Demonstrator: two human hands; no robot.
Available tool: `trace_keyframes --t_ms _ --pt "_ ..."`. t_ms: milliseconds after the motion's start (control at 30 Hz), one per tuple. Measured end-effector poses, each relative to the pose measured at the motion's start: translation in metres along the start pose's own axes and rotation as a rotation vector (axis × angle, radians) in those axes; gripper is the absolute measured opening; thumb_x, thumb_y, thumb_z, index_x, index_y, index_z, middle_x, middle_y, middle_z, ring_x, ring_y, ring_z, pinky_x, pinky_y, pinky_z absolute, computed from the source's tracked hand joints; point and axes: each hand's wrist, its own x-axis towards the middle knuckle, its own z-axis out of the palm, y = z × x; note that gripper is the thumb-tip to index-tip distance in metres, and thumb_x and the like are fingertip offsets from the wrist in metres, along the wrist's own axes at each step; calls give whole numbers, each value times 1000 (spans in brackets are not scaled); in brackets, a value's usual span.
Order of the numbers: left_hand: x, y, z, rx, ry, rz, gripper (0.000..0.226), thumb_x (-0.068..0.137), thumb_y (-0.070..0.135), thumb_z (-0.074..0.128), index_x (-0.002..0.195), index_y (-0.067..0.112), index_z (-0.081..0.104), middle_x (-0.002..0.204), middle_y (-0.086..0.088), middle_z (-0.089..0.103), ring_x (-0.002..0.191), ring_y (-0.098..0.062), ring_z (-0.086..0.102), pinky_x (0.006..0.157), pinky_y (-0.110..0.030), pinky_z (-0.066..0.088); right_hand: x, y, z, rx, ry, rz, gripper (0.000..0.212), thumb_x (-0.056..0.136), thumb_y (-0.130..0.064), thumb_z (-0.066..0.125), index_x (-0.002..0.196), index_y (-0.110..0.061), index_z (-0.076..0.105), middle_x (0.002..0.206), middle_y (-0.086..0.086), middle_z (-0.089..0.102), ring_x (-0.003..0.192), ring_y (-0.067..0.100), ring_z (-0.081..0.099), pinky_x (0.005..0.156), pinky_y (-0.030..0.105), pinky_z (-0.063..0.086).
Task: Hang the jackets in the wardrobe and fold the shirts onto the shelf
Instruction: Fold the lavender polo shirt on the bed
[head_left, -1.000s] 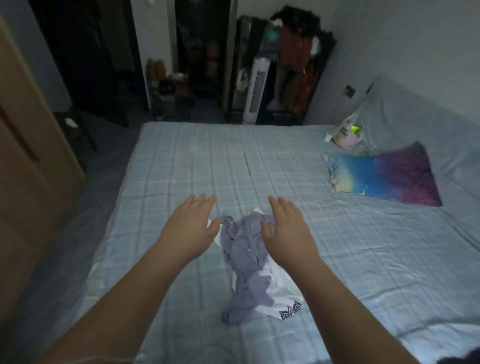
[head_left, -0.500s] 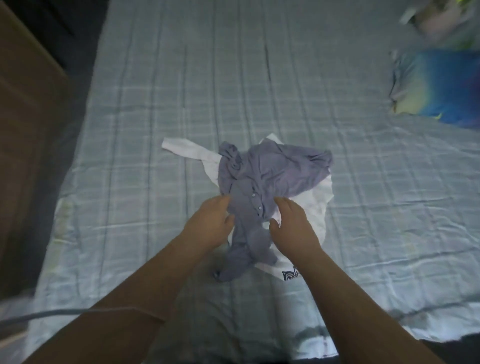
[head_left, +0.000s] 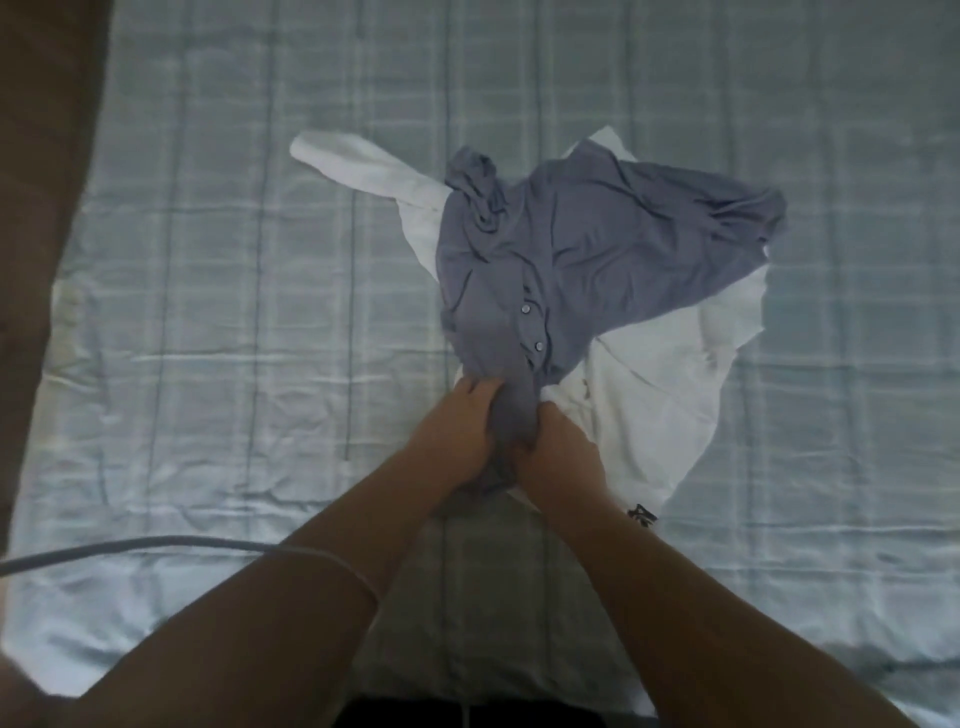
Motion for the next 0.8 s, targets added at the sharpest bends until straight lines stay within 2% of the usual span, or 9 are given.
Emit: trace_keyframes --t_ms 100,200,300,400,467,533,600,700,800 --pt "-22 10 -12 67 -62 34 77 84 22 75 148 2 37 143 -22 42 128 -36 46 109 -38 35 -14 -12 -19 139 -46 -71 22 90 -38 49 108 -27 53 96 -4 64 87 21 63 77 39 55" --pt "-56 30 -30 -93 42 -31 72 87 13 71 149 11 35 148 -16 41 133 -31 44 108 -32 35 -33 -26 -45 275 -31 -125 11 95 -30 52 106 -27 53 94 -11 60 84 10 58 76 26 47" --pt "-96 51 -53 -175 61 -62 83 87 15 70 155 21 23 157 -7 31 141 -24 37 109 -25 31 -57 -44 -74 424 22 -142 7 96 -22 53 91 -26 52 82 -10 59 74 3 56 65 22 40" --pt "-136 74 -75 -286 13 -15 101 79 23 79 157 23 16 157 5 29 139 -10 36 106 -17 29 -88 -66 -102 409 73 -214 11 99 -22 51 102 -13 56 85 -1 59 71 10 52 63 21 38" --pt "-161 90 -90 -422 52 29 83 79 18 77 148 31 32 144 4 48 111 6 56 88 -11 45 -110 -80 -117 455 102 -248 19 101 -23 51 106 -7 59 90 7 62 73 12 52 58 11 36" --pt "-187 106 -104 -474 159 84 58 80 13 62 127 42 44 113 4 62 83 11 62 67 -10 48 -134 -90 -132 468 145 -300 19 100 -27 51 95 -11 59 81 2 60 71 12 55 57 15 37" --pt "-211 113 -112 -514 251 145 46 86 6 54 123 33 51 106 3 64 84 10 63 71 -10 48 -155 -96 -147 496 171 -347 23 101 -32 50 84 -18 58 76 -4 59 71 11 57 61 24 39" --pt "-250 123 -122 -657 399 224 35 90 8 45 118 21 63 108 -1 69 97 -4 66 83 -19 53 -194 -101 -164 536 151 -426 24 101 -34 52 86 -18 63 74 -4 62 70 10 58 67 26 43" --pt "-289 130 -131 -808 542 280 31 99 18 48 99 37 73 98 6 75 94 -11 70 75 -22 55 -241 -100 -167 656 155 -462 30 102 -31 49 85 -14 66 69 0 62 64 13 57 63 27 46"
